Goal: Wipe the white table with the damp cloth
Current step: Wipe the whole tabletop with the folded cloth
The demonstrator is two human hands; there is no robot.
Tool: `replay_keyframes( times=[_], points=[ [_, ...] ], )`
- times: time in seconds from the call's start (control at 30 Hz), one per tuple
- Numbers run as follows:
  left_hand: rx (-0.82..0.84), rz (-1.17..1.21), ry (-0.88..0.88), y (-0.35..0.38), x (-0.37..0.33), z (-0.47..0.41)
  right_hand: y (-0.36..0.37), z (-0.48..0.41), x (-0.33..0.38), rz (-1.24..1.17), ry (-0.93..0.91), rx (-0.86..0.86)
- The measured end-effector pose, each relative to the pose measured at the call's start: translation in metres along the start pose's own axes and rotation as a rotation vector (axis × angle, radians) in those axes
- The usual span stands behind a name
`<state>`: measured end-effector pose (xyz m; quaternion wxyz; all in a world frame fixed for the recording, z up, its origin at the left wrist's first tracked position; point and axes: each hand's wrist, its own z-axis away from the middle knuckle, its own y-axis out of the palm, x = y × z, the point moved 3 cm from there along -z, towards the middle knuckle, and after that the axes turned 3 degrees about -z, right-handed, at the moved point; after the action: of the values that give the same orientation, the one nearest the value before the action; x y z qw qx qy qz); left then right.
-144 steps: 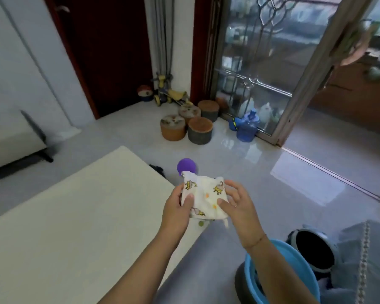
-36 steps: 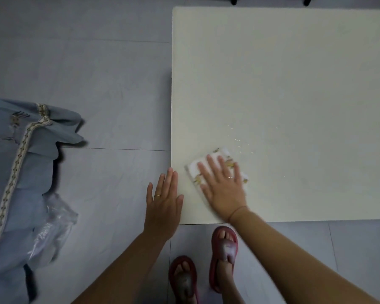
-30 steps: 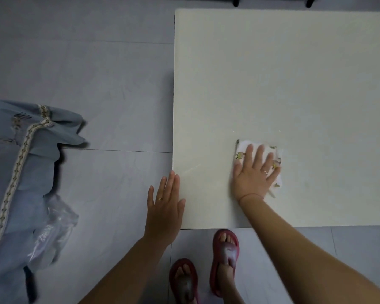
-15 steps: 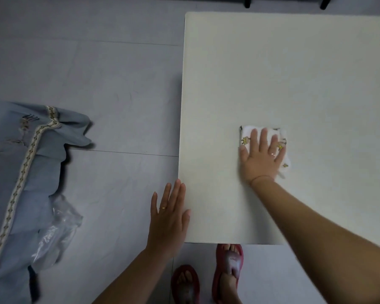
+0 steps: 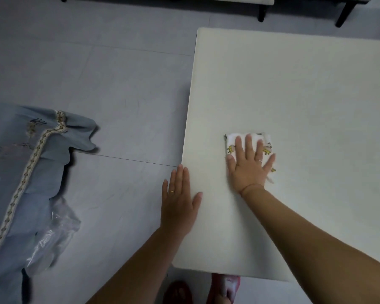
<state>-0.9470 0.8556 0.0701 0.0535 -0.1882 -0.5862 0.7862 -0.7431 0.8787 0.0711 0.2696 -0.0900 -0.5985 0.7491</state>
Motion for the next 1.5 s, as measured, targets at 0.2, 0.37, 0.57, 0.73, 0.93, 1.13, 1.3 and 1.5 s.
replay_keyframes(
  times=[0.2, 0.37, 0.57, 0.73, 0.93, 1.13, 1.3, 1.5],
  points=[
    [-0.044, 0.008, -0.026, -0.007, -0.018, -0.01, 0.018, 0.026, 0.071, 0.165, -0.592, 0.105],
    [-0.003, 0.032, -0.058, 0.005, -0.011, -0.008, -0.012, -0.045, 0.003, 0.221, -0.424, 0.05],
    [-0.03, 0.077, -0.049, 0.005, -0.014, -0.009, 0.004, -0.037, 0.063, 0.085, -0.138, 0.025],
    [-0.03, 0.09, -0.036, 0.0, -0.015, -0.01, 0.009, -0.026, 0.076, 0.243, -0.615, 0.068],
    [0.031, 0.088, 0.004, -0.003, -0.006, -0.014, -0.014, -0.079, 0.03, 0.086, -0.148, -0.001],
    [0.024, 0.073, 0.063, -0.008, 0.0, -0.04, 0.01, -0.047, 0.105, 0.104, -0.256, 0.016],
    [0.012, 0.124, 0.058, -0.019, -0.004, -0.065, -0.021, -0.102, 0.037, 0.155, -0.364, -0.002],
    [-0.026, 0.077, 0.06, -0.032, -0.009, -0.112, -0.016, -0.122, 0.067, 0.037, 0.07, -0.02]
  ],
)
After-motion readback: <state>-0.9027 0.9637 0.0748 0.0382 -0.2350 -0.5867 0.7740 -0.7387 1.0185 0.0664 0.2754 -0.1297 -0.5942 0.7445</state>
